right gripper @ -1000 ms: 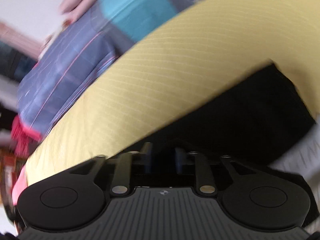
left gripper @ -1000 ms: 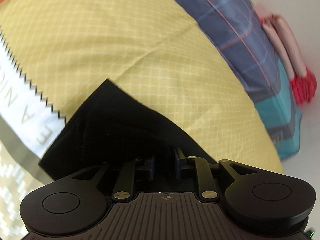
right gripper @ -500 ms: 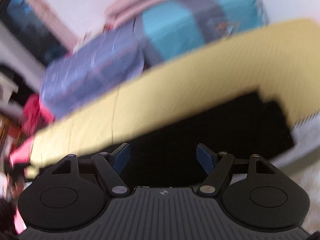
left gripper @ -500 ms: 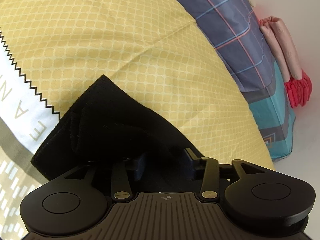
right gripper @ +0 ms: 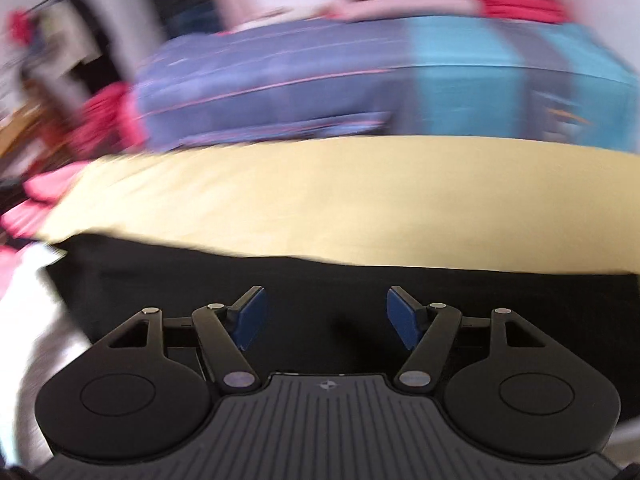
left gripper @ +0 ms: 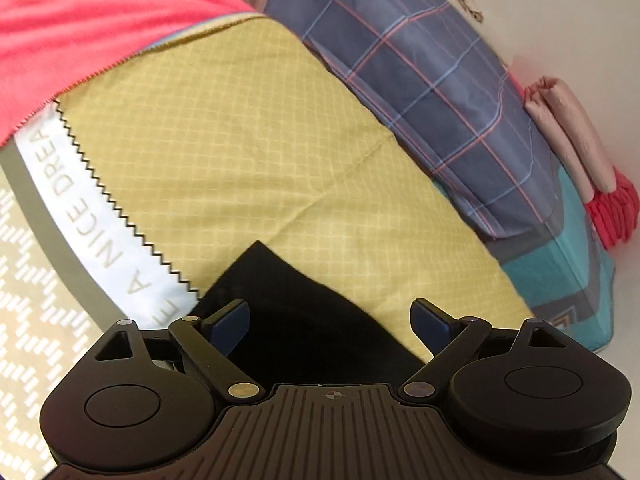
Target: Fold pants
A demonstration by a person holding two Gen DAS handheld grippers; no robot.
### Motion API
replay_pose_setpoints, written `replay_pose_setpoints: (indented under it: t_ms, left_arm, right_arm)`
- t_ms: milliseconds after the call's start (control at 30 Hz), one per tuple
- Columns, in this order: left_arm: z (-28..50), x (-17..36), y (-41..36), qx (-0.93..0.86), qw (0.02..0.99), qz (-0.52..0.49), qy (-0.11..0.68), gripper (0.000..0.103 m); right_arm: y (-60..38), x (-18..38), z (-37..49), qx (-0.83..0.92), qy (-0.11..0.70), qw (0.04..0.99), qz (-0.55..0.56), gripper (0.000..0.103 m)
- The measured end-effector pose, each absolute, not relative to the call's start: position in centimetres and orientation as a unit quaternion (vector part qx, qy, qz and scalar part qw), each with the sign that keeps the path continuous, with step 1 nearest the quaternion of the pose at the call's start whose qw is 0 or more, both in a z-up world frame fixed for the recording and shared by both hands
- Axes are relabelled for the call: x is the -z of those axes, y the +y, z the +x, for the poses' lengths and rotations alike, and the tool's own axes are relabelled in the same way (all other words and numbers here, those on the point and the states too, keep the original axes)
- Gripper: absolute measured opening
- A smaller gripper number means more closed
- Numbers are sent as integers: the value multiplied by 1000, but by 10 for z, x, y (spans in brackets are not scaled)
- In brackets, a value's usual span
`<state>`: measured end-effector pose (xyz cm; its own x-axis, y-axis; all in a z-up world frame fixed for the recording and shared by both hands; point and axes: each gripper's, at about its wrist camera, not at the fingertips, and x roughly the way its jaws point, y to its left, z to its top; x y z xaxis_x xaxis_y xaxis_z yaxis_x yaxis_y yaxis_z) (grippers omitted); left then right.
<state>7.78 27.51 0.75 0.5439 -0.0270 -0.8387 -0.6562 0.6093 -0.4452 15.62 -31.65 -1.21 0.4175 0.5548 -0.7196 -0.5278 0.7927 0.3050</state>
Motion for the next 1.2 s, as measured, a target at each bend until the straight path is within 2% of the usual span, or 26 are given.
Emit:
replay_pose_setpoints:
  t_ms: [233,333,400,467,667,800,900,967,1000,1100,1200]
  left_arm:
    - [35,20,257,-173,795,-367,451,103]
    - [14,32,255,-162,792,-366,461,103]
    - [-1,35,256,-154,795,-359,465,103]
    - [-14,36,256,-153,803,-343,463,103]
    - [-36,46,251,-154,814,-302,471,103]
    - [-40,49,247,-156,817,-296,470,103]
    - [-42,47,242,-154,820,-284,473,103]
    - [-44,48,241,-153,820,-281,474,103]
    - [-44,47,241,-156,820,-282,474,103]
    - [-49,46,241,-156,823,-283,467,103]
    - [-49,47,239,-159,823,-279,469,103]
  right_arm:
    - [-183,26,169,-448,487,750,15,69]
    - [-151,39,197,-376,495,783,25,61]
    - [-141,25,204,-290,455,842,13,63]
    - [-130,4,200,-312,409,857,21,74]
    - [-7,-14,151,-505,341,777,-155,79]
    - [72,-1,142,-572,324,728,-195,76]
    - [115,13,150,-587,320,714,-210,63]
    - [123,22,161,-575,352,708,-208,10]
    - [128,21,166,-567,372,706,-202,7]
    - [119,-10,184,-634,382,667,-83,7]
    - [140,13,202,-602,429,663,-122,7]
